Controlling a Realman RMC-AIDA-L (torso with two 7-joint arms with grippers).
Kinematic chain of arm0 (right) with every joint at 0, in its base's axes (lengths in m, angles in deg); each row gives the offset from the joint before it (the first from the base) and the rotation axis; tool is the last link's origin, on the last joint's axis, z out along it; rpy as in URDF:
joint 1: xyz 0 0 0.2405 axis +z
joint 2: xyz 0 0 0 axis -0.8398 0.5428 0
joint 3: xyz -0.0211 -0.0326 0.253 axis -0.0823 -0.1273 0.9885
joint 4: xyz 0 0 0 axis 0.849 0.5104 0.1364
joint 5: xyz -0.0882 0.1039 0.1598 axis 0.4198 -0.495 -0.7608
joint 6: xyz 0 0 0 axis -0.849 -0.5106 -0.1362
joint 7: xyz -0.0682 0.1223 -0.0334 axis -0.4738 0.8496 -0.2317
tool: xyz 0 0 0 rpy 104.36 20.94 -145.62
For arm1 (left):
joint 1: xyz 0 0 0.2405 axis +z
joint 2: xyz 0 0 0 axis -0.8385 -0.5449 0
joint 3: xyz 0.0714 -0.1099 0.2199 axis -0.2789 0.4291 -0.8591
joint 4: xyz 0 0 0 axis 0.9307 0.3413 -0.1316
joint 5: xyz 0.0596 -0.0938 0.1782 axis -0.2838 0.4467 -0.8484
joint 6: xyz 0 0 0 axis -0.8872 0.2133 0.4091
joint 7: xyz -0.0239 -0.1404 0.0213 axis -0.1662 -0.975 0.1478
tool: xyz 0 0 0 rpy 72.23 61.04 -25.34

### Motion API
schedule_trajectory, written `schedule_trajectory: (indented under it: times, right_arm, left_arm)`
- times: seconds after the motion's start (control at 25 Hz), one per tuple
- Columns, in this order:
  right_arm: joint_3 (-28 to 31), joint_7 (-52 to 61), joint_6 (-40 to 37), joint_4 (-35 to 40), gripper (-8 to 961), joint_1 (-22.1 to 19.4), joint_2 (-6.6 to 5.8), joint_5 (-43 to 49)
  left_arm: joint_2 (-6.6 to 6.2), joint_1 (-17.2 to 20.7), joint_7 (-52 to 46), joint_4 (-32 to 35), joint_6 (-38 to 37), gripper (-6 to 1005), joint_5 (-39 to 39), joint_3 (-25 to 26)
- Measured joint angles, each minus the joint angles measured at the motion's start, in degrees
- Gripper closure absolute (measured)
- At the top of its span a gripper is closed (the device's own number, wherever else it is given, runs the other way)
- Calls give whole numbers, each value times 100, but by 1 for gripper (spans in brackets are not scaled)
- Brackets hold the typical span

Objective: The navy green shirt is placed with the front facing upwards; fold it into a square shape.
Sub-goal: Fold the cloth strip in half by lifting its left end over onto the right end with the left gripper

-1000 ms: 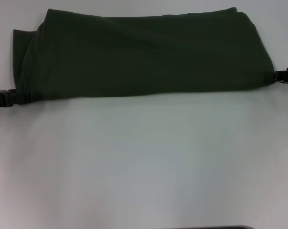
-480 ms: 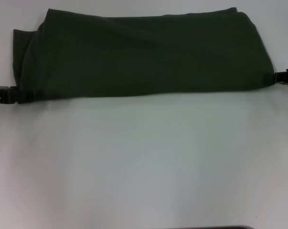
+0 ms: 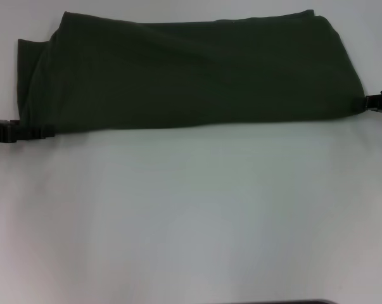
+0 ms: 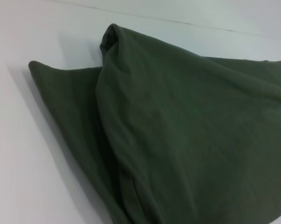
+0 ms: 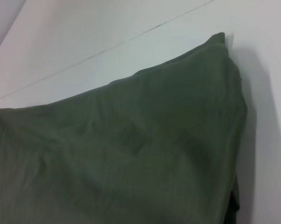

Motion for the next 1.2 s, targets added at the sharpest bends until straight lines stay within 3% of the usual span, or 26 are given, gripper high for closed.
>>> schedule_trajectory:
  times: [0.52,0.72,1.16,1.2]
  right_arm:
    - [0,-23,-1,-6,941,0,-2,-1]
    - [0,-31,-3,-6,941,0,-1,-1]
    - [0,-30,-24,-5,941,0,-1,-1]
    - [0,-30,-25,-3,940,-2,-1,-1]
  left_arm:
    - [26,25,-88,-118,235,111,-113,27]
    - [32,27,-132,-113,302,318,-214,11]
    - [38,-10,-128,-116,255,546,-215,-5]
    - [39,-11,-128,-107,255,619,-215,-6]
